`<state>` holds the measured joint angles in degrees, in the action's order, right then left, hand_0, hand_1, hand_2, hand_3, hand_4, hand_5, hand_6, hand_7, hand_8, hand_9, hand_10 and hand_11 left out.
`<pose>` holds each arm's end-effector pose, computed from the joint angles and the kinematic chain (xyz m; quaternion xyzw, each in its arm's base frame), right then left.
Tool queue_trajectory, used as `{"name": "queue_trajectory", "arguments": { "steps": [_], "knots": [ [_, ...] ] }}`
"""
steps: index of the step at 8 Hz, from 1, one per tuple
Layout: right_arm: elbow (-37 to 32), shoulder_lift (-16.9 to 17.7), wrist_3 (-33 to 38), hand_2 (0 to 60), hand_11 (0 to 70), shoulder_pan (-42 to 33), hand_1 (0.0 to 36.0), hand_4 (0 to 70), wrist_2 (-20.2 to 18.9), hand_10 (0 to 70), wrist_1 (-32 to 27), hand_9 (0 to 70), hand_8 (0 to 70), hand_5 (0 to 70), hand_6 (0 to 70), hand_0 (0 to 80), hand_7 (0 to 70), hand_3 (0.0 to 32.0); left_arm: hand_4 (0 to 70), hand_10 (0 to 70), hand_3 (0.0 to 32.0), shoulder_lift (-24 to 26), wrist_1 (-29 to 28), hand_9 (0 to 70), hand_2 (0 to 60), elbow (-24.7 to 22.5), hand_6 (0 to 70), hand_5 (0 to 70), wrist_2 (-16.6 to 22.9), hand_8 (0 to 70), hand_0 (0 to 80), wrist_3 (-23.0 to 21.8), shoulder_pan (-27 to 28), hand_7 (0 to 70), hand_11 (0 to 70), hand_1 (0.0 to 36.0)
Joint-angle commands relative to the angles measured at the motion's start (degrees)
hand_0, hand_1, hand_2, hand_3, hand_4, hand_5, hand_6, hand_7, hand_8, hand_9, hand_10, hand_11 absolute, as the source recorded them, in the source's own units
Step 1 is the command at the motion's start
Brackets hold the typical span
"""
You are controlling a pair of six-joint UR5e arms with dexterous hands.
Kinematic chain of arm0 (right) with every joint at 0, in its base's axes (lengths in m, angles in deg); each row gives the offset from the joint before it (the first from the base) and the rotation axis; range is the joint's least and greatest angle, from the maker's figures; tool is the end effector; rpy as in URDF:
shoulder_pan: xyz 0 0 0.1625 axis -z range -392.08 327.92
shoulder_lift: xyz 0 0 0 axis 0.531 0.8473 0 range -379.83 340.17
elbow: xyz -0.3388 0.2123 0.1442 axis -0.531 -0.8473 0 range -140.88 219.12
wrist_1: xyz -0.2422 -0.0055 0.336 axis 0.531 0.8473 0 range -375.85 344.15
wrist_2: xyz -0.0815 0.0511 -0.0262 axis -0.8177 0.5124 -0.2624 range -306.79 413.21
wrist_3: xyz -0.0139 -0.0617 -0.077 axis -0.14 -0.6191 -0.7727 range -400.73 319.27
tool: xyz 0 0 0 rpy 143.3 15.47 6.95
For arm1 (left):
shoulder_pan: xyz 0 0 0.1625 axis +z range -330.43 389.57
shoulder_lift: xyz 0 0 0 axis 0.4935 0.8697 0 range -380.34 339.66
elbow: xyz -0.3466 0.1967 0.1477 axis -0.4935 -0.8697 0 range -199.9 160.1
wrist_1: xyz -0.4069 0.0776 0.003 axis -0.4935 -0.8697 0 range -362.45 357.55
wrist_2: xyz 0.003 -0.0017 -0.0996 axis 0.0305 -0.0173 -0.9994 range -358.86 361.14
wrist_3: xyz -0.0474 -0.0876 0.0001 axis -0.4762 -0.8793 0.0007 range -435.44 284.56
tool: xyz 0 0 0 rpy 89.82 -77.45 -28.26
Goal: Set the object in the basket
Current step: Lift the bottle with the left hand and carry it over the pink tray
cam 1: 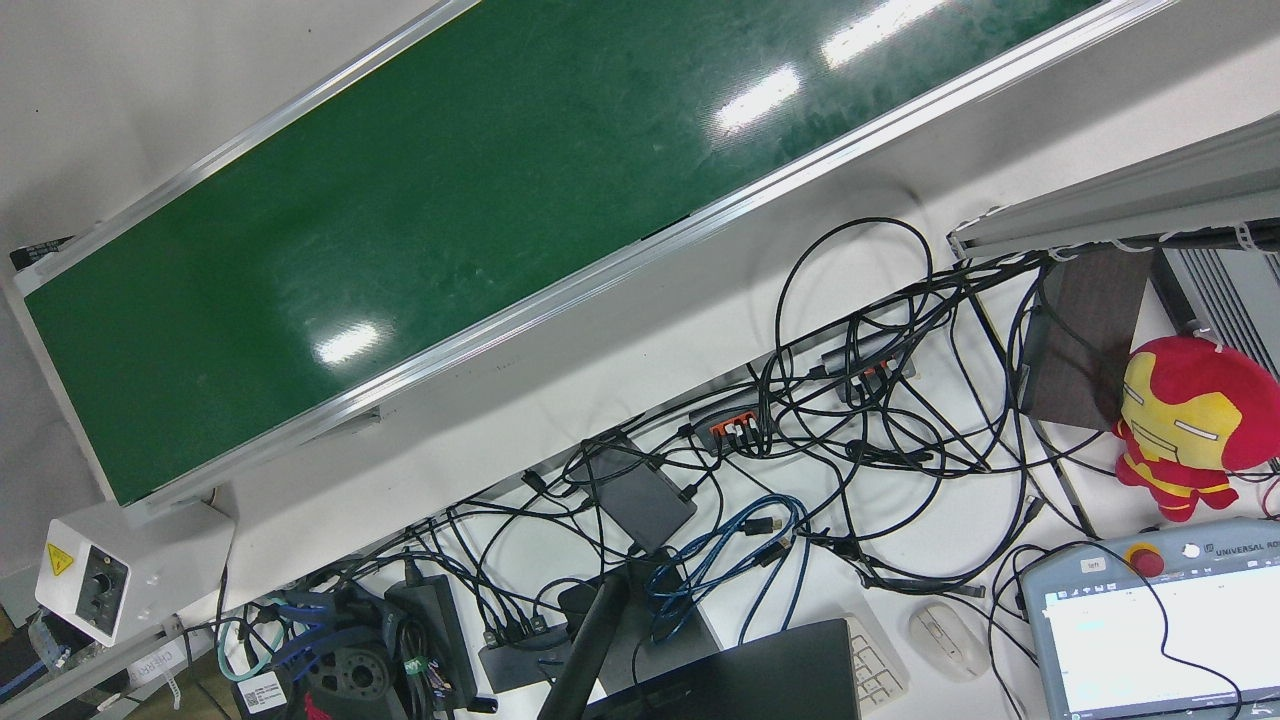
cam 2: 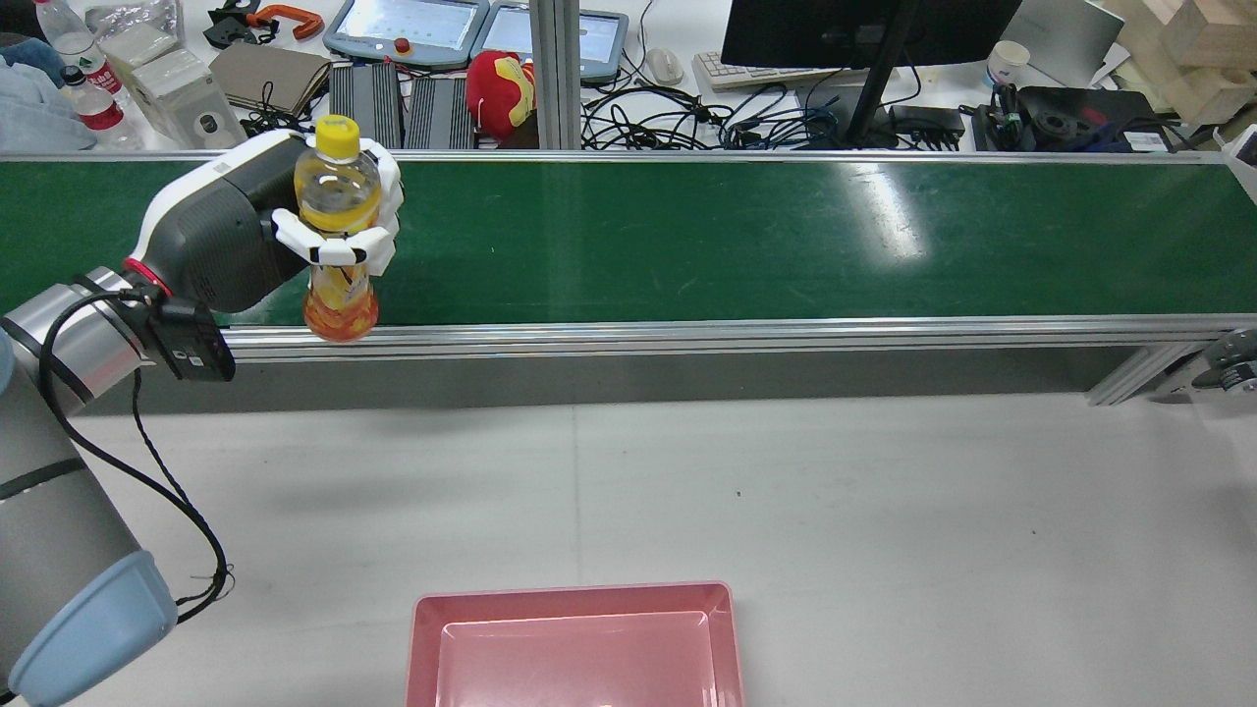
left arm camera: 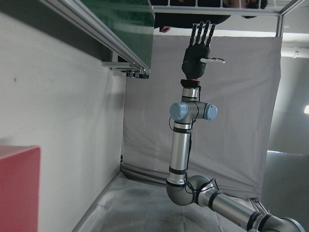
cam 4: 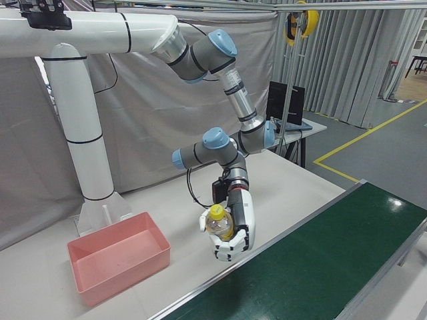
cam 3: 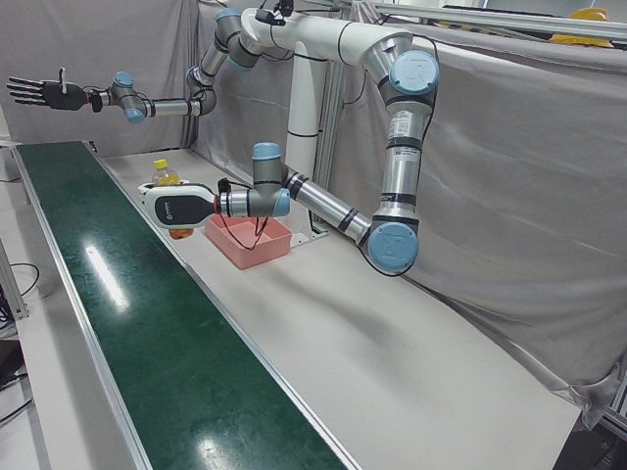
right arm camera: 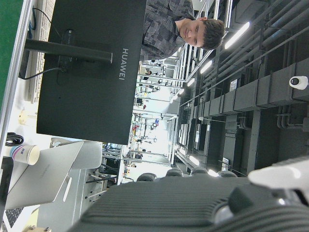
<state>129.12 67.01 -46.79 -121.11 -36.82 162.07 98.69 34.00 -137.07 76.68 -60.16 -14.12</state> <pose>0.1244 -0.5256 0.6554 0.0327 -0.7380 0.6727 0.0415 0.2876 -0.4935 0.2694 -0.1473 0.8012 -0.5430 0.2038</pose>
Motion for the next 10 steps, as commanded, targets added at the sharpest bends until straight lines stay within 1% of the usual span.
{"name": "queue_trajectory", "arguments": {
  "steps": [1, 2, 3, 4, 5, 7, 8, 9, 10],
  "knots": [
    [0.00, 0.00, 0.00, 0.0, 0.0, 0.00, 0.0, 0.0, 0.03, 0.0, 0.06, 0.0, 0.0, 0.0, 0.0, 0.0, 0.0, 0.0, 70.0, 61.2, 0.0, 0.42, 3.35, 70.0, 60.0, -3.58, 70.0, 70.0, 0.48, 70.0, 79.1, 3.17, 13.24, 70.0, 70.0, 36.0],
    [0.00, 0.00, 0.00, 0.0, 0.0, 0.00, 0.0, 0.0, 0.03, 0.0, 0.06, 0.0, 0.0, 0.0, 0.0, 0.0, 0.0, 0.0, 70.0, 60.5, 0.0, 0.42, 3.71, 70.0, 60.0, -3.68, 70.0, 70.0, 0.48, 70.0, 79.7, 4.31, 17.55, 70.0, 70.0, 36.0],
    [0.00, 0.00, 0.00, 0.0, 0.0, 0.00, 0.0, 0.0, 0.03, 0.0, 0.06, 0.0, 0.0, 0.0, 0.0, 0.0, 0.0, 0.0, 70.0, 60.3, 0.0, 0.42, 3.71, 70.0, 60.0, -3.68, 70.0, 70.0, 0.48, 70.0, 80.0, 5.02, 20.55, 70.0, 70.0, 36.0],
    [0.00, 0.00, 0.00, 0.0, 0.0, 0.00, 0.0, 0.0, -0.06, 0.0, -0.03, 0.0, 0.0, 0.0, 0.0, 0.0, 0.0, 0.0, 70.0, 58.9, 0.0, 0.51, 3.80, 70.0, 60.0, -3.68, 70.0, 70.0, 0.39, 70.0, 80.0, 7.03, 23.71, 70.0, 70.0, 36.0],
    [0.00, 0.00, 0.00, 0.0, 0.0, 0.00, 0.0, 0.0, 0.03, 0.0, 0.06, 0.0, 0.0, 0.0, 0.0, 0.0, 0.0, 0.0, 70.0, 58.5, 0.0, 0.42, 3.89, 70.0, 60.0, -3.59, 70.0, 70.0, 0.39, 70.0, 80.0, 7.13, 26.44, 70.0, 70.0, 36.0],
    [0.00, 0.00, 0.00, 0.0, 0.0, 0.00, 0.0, 0.0, 0.03, 0.0, 0.06, 0.0, 0.0, 0.0, 0.0, 0.0, 0.0, 0.0, 70.0, 55.7, 0.0, -0.02, 4.24, 70.0, 60.0, -3.68, 70.0, 70.0, 0.39, 70.0, 79.3, 7.31, 29.09, 70.0, 70.0, 36.0],
    [0.00, 0.00, 0.00, 0.0, 0.0, 0.00, 0.0, 0.0, -0.06, 0.0, -0.03, 0.0, 0.0, 0.0, 0.0, 0.0, 0.0, 0.0, 70.0, 53.7, 0.0, -0.19, 5.29, 70.0, 60.0, -3.77, 70.0, 70.0, 0.57, 70.0, 78.6, 8.44, 29.19, 70.0, 70.0, 36.0],
    [0.00, 0.00, 0.00, 0.0, 0.0, 0.00, 0.0, 0.0, 0.03, 0.0, 0.06, 0.0, 0.0, 0.0, 0.0, 0.0, 0.0, 0.0, 70.0, 48.4, 0.0, -0.20, 9.91, 70.0, 60.0, -4.72, 70.0, 70.0, 0.57, 70.0, 62.9, 8.45, 30.06, 70.0, 69.8, 36.0],
    [0.00, 0.00, 0.00, 0.0, 0.0, 0.00, 0.0, 0.0, 0.03, 0.0, 0.06, 0.0, 0.0, 0.0, 0.0, 0.0, 0.0, 0.0, 47.2, 33.8, 0.0, -0.80, 13.43, 65.9, 60.0, -6.74, 33.0, 52.5, 0.57, 51.4, 51.5, 8.54, 30.25, 38.6, 49.8, 36.0]
  ]
}}
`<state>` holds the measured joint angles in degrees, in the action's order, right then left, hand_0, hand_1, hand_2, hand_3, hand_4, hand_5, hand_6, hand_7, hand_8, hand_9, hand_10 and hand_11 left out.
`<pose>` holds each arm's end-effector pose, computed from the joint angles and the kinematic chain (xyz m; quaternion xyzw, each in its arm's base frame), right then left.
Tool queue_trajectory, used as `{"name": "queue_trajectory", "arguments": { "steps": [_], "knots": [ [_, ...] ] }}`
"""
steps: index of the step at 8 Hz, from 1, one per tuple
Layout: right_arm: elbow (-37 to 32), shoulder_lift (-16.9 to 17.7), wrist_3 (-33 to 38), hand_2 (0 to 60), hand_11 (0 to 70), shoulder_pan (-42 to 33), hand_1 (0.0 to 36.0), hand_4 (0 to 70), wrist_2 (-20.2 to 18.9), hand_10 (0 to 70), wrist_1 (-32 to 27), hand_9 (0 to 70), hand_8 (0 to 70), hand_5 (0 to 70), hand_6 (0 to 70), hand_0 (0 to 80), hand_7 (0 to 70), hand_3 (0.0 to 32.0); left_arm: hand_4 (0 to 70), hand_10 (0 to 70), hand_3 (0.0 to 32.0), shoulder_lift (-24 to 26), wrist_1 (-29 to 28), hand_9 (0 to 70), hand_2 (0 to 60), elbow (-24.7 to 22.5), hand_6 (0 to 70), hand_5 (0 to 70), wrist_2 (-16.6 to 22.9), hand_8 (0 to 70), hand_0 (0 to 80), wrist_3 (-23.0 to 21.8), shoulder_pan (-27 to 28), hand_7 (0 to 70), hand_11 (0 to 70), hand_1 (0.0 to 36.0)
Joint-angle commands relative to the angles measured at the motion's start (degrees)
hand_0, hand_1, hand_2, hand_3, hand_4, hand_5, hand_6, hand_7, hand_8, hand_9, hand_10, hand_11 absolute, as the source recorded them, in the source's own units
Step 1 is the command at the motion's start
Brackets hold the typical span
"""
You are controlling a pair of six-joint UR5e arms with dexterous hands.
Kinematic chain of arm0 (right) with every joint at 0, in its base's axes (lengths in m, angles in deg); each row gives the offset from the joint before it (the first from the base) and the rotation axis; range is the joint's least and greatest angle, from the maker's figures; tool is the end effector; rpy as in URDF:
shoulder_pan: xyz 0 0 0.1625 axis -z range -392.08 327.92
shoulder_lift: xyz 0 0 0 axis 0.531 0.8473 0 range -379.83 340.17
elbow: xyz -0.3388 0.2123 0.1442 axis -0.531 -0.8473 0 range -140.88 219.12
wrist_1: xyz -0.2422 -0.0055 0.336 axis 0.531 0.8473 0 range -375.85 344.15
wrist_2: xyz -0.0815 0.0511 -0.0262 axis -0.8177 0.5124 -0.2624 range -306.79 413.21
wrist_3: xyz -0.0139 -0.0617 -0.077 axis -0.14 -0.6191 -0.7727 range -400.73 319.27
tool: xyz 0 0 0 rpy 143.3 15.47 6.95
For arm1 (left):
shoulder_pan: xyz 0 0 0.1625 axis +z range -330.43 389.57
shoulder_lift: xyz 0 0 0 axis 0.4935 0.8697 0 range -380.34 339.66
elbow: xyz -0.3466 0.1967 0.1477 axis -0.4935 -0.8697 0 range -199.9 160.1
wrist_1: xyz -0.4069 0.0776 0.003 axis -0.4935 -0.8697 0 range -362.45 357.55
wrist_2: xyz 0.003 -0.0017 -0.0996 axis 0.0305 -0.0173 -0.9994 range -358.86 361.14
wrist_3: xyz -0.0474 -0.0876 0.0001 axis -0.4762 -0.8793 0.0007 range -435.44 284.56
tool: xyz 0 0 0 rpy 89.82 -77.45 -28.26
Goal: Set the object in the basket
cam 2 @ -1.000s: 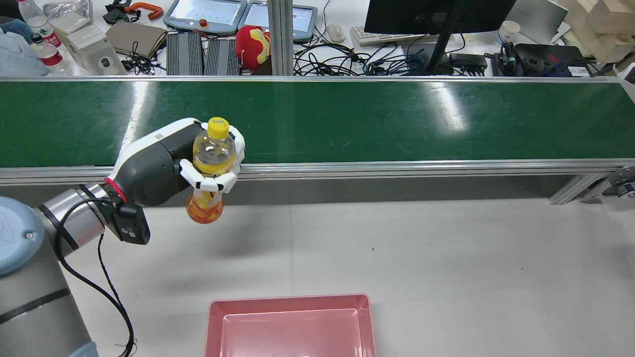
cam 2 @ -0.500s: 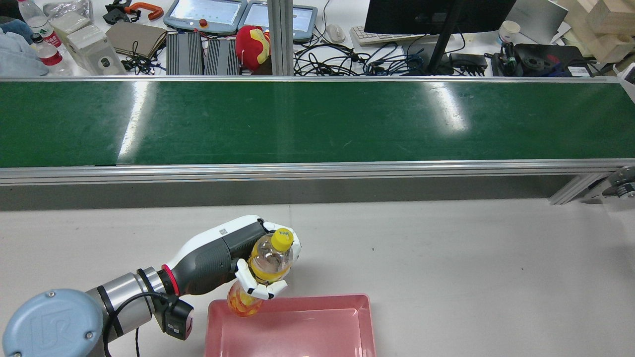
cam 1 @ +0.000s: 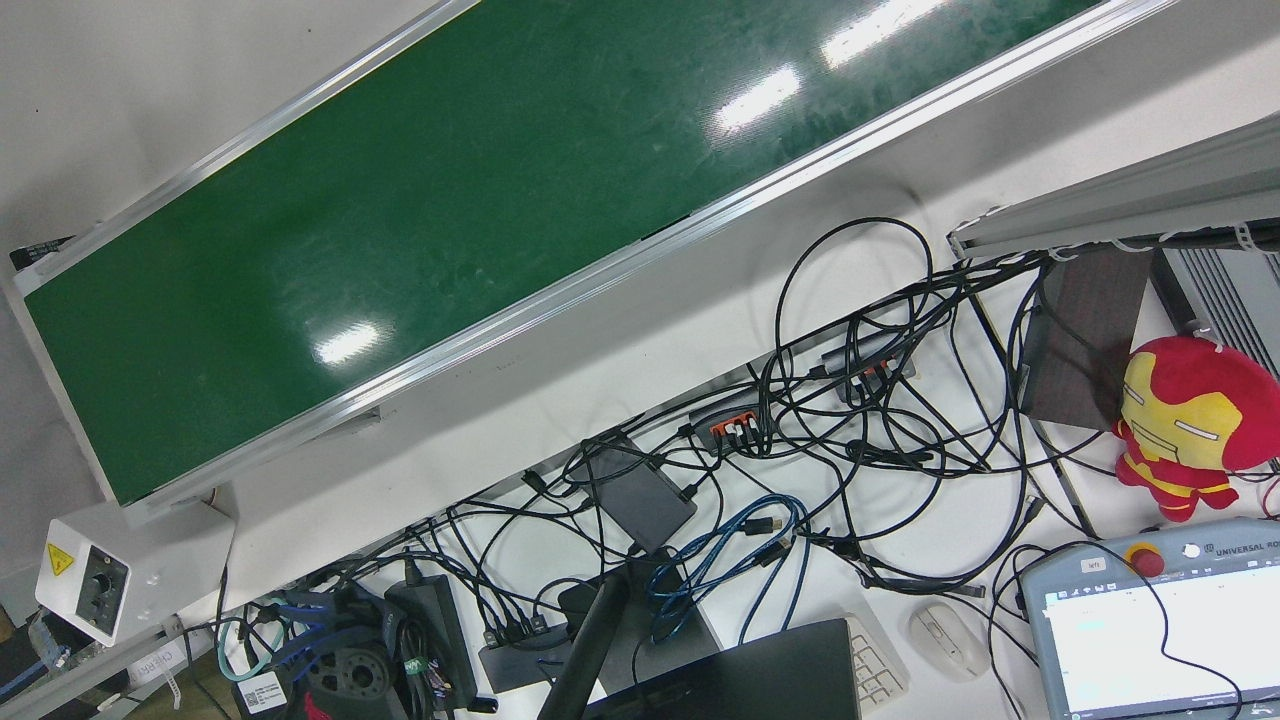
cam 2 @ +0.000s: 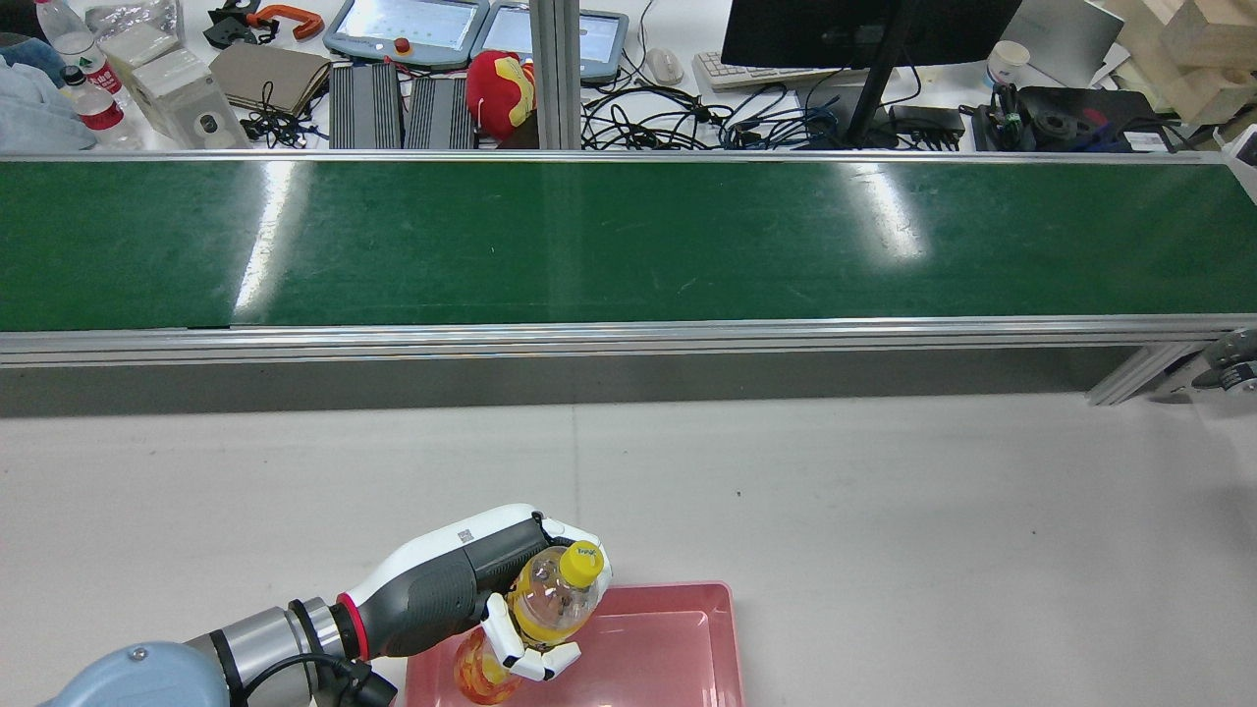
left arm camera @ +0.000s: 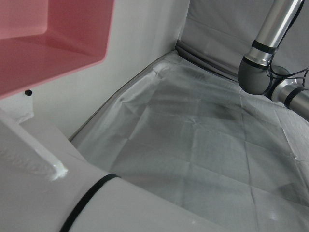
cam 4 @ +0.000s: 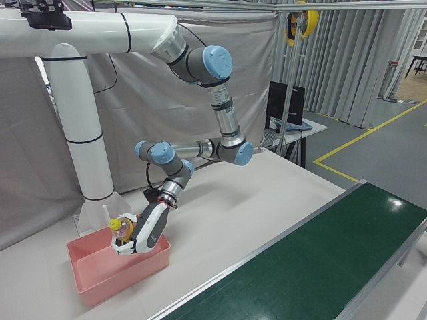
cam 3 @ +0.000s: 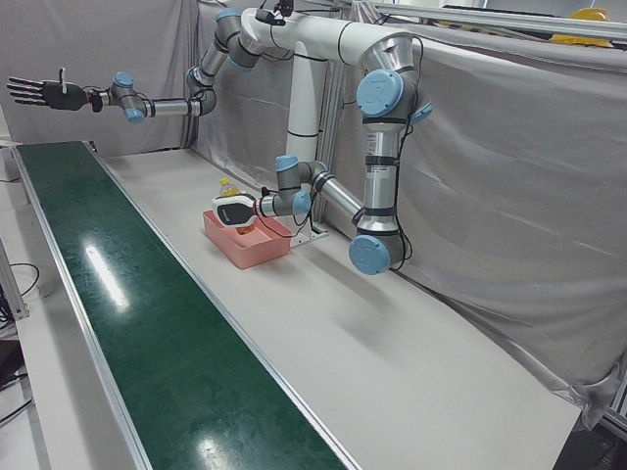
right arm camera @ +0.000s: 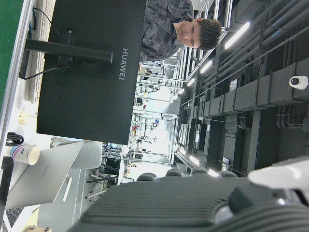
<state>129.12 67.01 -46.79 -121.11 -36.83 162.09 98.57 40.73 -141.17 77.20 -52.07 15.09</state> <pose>0.1244 -0.5255 0.6554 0.0326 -0.7379 0.6728 0.0415 0.4662 -0.2829 0.2613 -0.2859 0.7484 -0.4580 0.3852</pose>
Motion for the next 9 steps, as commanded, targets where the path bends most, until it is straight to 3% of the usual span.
{"name": "queue_trajectory", "arguments": {
  "steps": [1, 2, 3, 4, 5, 6, 7, 8, 9],
  "knots": [
    [0.00, 0.00, 0.00, 0.0, 0.0, 0.00, 0.0, 0.0, 0.03, 0.0, 0.04, 0.0, 0.0, 0.0, 0.0, 0.0, 0.0, 0.0, 26.9, 25.3, 0.0, -3.74, 6.74, 46.9, 60.0, -5.70, 16.0, 52.3, -0.04, 35.8, 48.1, 0.45, 1.03, 26.5, 39.0, 36.0],
    [0.00, 0.00, 0.00, 0.0, 0.0, 0.00, 0.0, 0.0, 0.03, 0.0, -0.05, 0.0, 0.0, 0.0, 0.0, 0.0, 0.0, 0.0, 11.2, 21.3, 0.0, -6.03, 6.74, 31.1, 60.0, -9.04, 5.7, 49.4, -0.04, 23.2, 48.4, 0.45, 0.77, 14.3, 33.6, 35.5],
    [0.00, 0.00, 0.00, 0.0, 0.0, 0.00, 0.0, 0.0, 0.03, 0.0, -0.05, 0.0, 0.0, 0.0, 0.0, 0.0, 0.0, 0.0, 6.7, 16.7, 0.0, -6.75, 6.57, 27.0, 60.0, -9.85, 0.3, 45.6, -0.04, 21.2, 49.6, 0.45, 0.51, 5.5, 26.8, 35.3],
    [0.00, 0.00, 0.00, 0.0, 0.0, 0.00, 0.0, 0.0, 0.03, 0.0, -0.05, 0.0, 0.0, 0.0, 0.0, 0.0, 0.0, 0.0, 5.8, 12.4, 0.0, -7.28, 5.35, 20.7, 60.0, -9.86, 0.0, 34.7, -0.04, 16.7, 44.2, 0.45, 0.50, 3.8, 20.7, 36.0],
    [0.00, 0.00, 0.00, 0.0, 0.0, 0.00, 0.0, 0.0, -0.05, 0.0, -0.05, 0.0, 0.0, 0.0, 0.0, 0.0, 0.0, 0.0, 1.8, 6.5, 0.4, -9.46, 1.33, 11.3, 60.0, -9.86, 0.0, 23.8, -0.12, 9.9, 47.2, 0.45, 0.42, 1.5, 12.2, 34.6],
    [0.00, 0.00, 0.00, 0.0, 0.0, 0.00, 0.0, 0.0, 0.03, 0.0, 0.04, 0.0, 0.0, 0.0, 0.0, 0.0, 0.0, 0.0, 0.0, 4.6, 3.8, -10.70, -0.79, 6.3, 14.5, -9.86, 0.0, 20.7, -0.12, 6.3, 56.8, 0.36, 0.33, 0.0, 9.3, 22.6],
    [0.00, 0.00, 0.00, 0.0, 0.0, 0.00, 0.0, 0.0, 0.03, 0.0, -0.05, 0.0, 0.0, 0.0, 0.0, 0.0, 0.0, 0.0, 0.0, 4.2, 4.4, -10.72, -1.08, 5.4, 0.0, -9.86, 0.0, 21.1, -0.12, 5.6, 63.3, 0.36, 0.24, 0.0, 8.8, 17.2],
    [0.00, 0.00, 0.00, 0.0, 0.0, 0.00, 0.0, 0.0, 0.03, 0.0, 0.04, 0.0, 0.0, 0.0, 0.0, 0.0, 0.0, 0.0, 0.0, 3.5, 4.6, -10.72, -1.08, 5.6, 0.0, -9.77, 0.0, 20.8, -0.12, 5.7, 72.2, 0.36, 0.24, 0.0, 7.8, 14.7],
    [0.00, 0.00, 0.00, 0.0, 0.0, 0.00, 0.0, 0.0, 0.03, 0.0, -0.05, 0.0, 0.0, 0.0, 0.0, 0.0, 0.0, 0.0, 0.0, 2.7, 5.4, -10.72, -1.43, 3.5, 0.0, -9.86, 0.0, 19.5, -0.12, 4.2, 72.2, 0.19, 0.07, 0.0, 6.6, 14.7]
  ]
}}
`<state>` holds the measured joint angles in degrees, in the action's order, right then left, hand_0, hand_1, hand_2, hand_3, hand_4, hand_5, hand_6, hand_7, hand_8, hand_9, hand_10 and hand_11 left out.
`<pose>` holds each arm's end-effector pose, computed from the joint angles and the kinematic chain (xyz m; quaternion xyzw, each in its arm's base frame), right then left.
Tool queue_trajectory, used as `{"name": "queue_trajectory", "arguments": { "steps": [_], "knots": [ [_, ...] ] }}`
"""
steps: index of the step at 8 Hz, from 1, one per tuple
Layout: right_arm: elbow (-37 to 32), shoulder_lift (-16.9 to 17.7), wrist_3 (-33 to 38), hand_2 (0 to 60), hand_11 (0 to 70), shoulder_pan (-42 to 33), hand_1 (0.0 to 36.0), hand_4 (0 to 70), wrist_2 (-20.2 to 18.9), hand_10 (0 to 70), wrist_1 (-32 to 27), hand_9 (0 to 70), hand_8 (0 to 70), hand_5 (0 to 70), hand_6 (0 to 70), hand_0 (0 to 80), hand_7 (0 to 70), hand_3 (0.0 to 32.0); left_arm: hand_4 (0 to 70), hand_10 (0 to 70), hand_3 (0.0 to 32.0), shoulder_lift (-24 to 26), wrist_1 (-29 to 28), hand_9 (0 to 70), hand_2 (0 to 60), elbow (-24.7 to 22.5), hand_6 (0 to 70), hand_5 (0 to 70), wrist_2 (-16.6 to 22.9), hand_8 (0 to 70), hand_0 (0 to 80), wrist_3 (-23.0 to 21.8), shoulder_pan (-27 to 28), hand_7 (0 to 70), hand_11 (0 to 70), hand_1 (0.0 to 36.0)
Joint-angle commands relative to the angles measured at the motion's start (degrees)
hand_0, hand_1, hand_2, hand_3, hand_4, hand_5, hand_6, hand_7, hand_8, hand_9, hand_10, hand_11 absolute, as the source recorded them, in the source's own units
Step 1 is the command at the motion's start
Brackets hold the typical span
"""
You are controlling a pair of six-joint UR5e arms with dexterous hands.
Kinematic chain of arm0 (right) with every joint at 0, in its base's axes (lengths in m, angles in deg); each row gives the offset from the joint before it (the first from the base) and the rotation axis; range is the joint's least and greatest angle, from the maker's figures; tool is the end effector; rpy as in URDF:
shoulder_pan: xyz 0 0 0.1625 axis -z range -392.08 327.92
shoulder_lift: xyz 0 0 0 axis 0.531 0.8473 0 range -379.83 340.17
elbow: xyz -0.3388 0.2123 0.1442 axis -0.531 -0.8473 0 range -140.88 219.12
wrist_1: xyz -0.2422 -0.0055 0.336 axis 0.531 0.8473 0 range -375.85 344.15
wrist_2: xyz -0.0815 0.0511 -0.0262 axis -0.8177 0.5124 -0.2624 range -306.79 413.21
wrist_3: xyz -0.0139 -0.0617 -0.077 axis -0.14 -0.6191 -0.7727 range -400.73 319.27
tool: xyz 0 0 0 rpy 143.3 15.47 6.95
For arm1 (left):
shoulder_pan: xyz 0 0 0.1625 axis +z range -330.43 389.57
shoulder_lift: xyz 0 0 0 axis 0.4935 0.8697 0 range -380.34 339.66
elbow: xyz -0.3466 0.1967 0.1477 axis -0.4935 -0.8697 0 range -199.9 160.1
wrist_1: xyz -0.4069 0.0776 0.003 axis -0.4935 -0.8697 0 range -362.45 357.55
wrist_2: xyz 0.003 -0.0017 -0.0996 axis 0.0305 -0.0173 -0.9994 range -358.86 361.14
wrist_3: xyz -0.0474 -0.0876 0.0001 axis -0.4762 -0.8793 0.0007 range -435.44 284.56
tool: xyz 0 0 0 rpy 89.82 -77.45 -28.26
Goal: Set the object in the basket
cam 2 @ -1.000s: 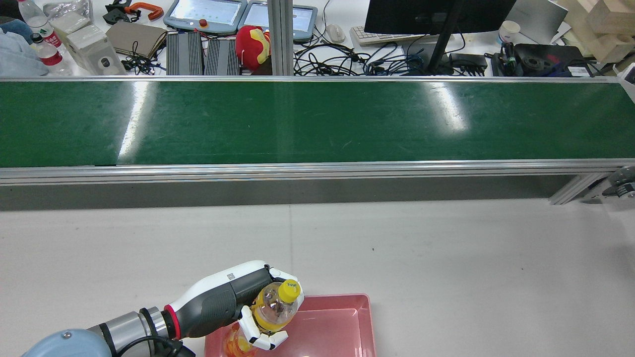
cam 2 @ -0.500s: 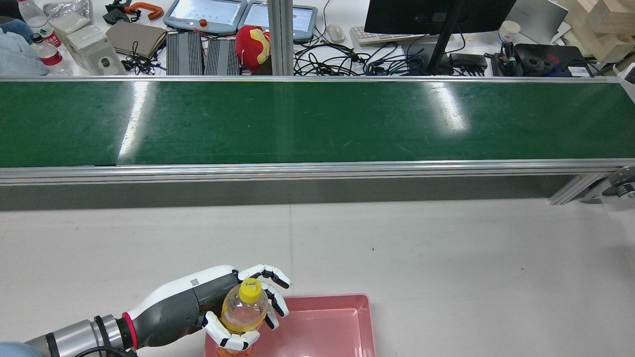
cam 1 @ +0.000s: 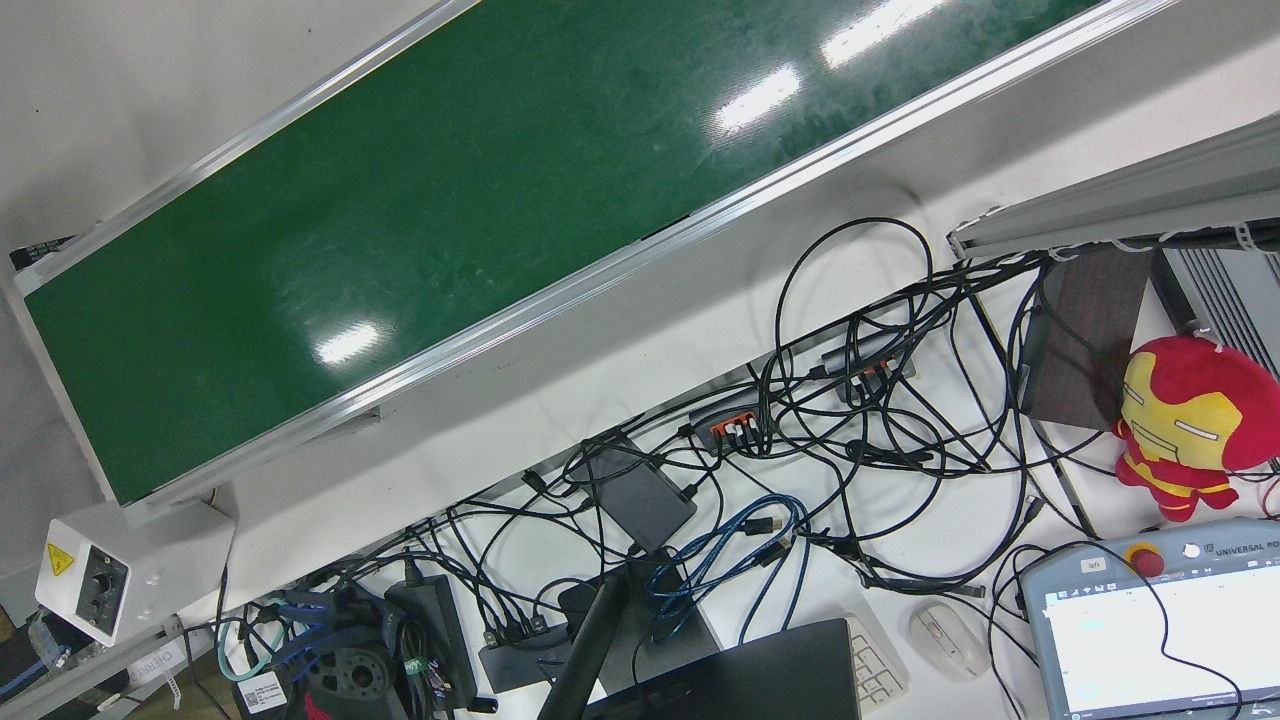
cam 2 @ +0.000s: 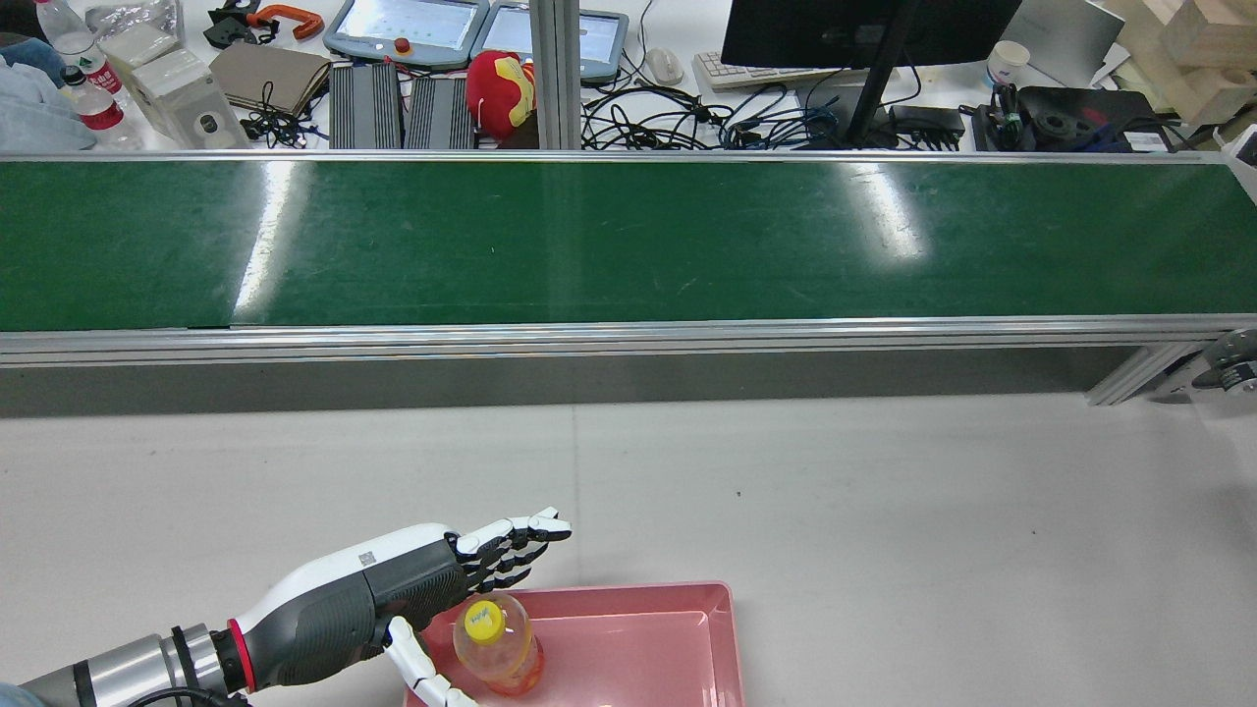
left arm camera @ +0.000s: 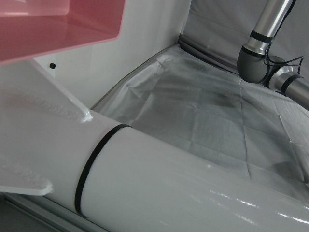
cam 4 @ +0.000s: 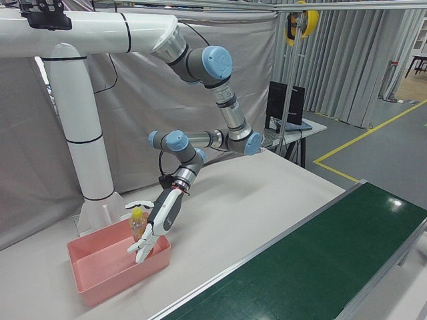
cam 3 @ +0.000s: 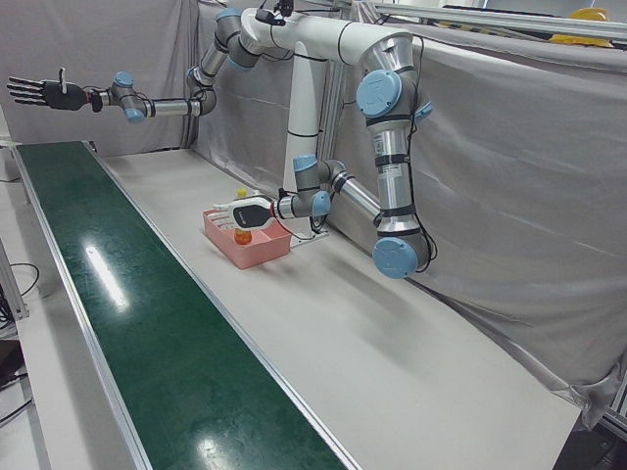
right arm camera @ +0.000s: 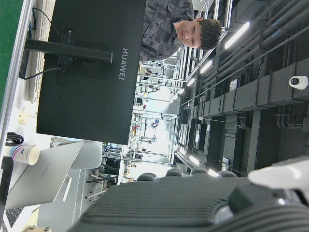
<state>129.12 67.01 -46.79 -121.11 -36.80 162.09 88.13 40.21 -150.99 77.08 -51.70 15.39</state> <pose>0.1244 -0.5255 0.6554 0.0328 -0.7379 0.6728 0.0413 0.4023 -0.2641 0.2947 -0.2845 0.7484 -0.4567 0.3878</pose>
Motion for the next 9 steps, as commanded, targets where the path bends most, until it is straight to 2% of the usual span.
{"name": "queue_trajectory", "arguments": {
  "steps": [1, 3, 4, 6, 7, 8, 9],
  "knots": [
    [0.00, 0.00, 0.00, 0.0, 0.0, 0.00, 0.0, 0.0, 0.01, 0.0, 0.04, 0.0, 0.0, 0.0, 0.0, 0.0, 0.0, 0.0, 0.0, 2.4, 6.6, -0.28, -1.25, 3.5, 0.0, -0.05, 0.0, 17.7, -0.01, 4.1, 80.0, -0.36, -0.31, 0.0, 6.1, 10.1],
    [0.00, 0.00, 0.00, 0.0, 0.0, 0.00, 0.0, 0.0, 0.01, 0.0, 0.04, 0.0, 0.0, 0.0, 0.0, 0.0, 0.0, 0.0, 0.0, 1.9, 7.6, -0.28, -1.17, 3.2, 0.0, -2.40, 0.0, 16.8, 0.08, 3.9, 80.0, -0.89, -3.98, 0.0, 5.5, 8.6],
    [0.00, 0.00, 0.00, 0.0, 0.0, 0.00, 0.0, 0.0, 0.01, 0.0, 0.04, 0.0, 0.0, 0.0, 0.0, 0.0, 0.0, 0.0, 0.0, 1.7, 7.6, -0.37, -0.74, 3.1, 0.0, -4.16, 0.0, 17.1, 0.08, 3.7, 80.0, -2.11, -7.14, 0.0, 5.2, 8.9],
    [0.00, 0.00, 0.00, 0.0, 0.0, 0.00, 0.0, 0.0, 0.01, 0.0, 0.04, 0.0, 0.0, 0.0, 0.0, 0.0, 0.0, 0.0, 0.0, 0.7, 7.4, -0.37, -1.69, 2.4, 0.0, -4.35, 0.0, 16.9, 0.00, 3.0, 80.0, -5.88, -13.64, 0.0, 3.7, 9.6],
    [0.00, 0.00, 0.00, 0.0, 0.0, 0.00, 0.0, 0.0, 0.01, 0.0, -0.04, 0.0, 0.0, 0.0, 0.0, 0.0, 0.0, 0.0, 0.0, 2.3, 8.8, -0.37, -2.05, 1.0, 0.0, -4.35, 0.0, 14.1, 0.08, 1.9, 79.3, -8.60, -18.11, 0.0, 6.2, 13.7],
    [0.00, 0.00, 0.00, 0.0, 0.0, 0.00, 0.0, 0.0, 0.01, 0.0, 0.04, 0.0, 0.0, 0.0, 0.0, 0.0, 0.0, 0.0, 0.0, 4.0, 9.4, -0.37, -2.22, 0.0, 0.0, -4.27, 0.0, 13.3, 0.00, 0.2, 73.0, -11.06, -23.38, 0.0, 9.0, 21.5],
    [0.00, 0.00, 0.00, 0.0, 0.0, 0.00, 0.0, 0.0, 0.01, 0.0, 0.04, 0.0, 0.0, 0.0, 0.0, 0.0, 0.0, 0.0, 0.0, 1.2, 8.2, -0.28, -2.49, 0.2, 7.4, -3.57, 0.0, 14.7, -0.01, 1.2, 62.8, -11.87, -28.82, 0.0, 4.9, 27.2]
  ]
}}
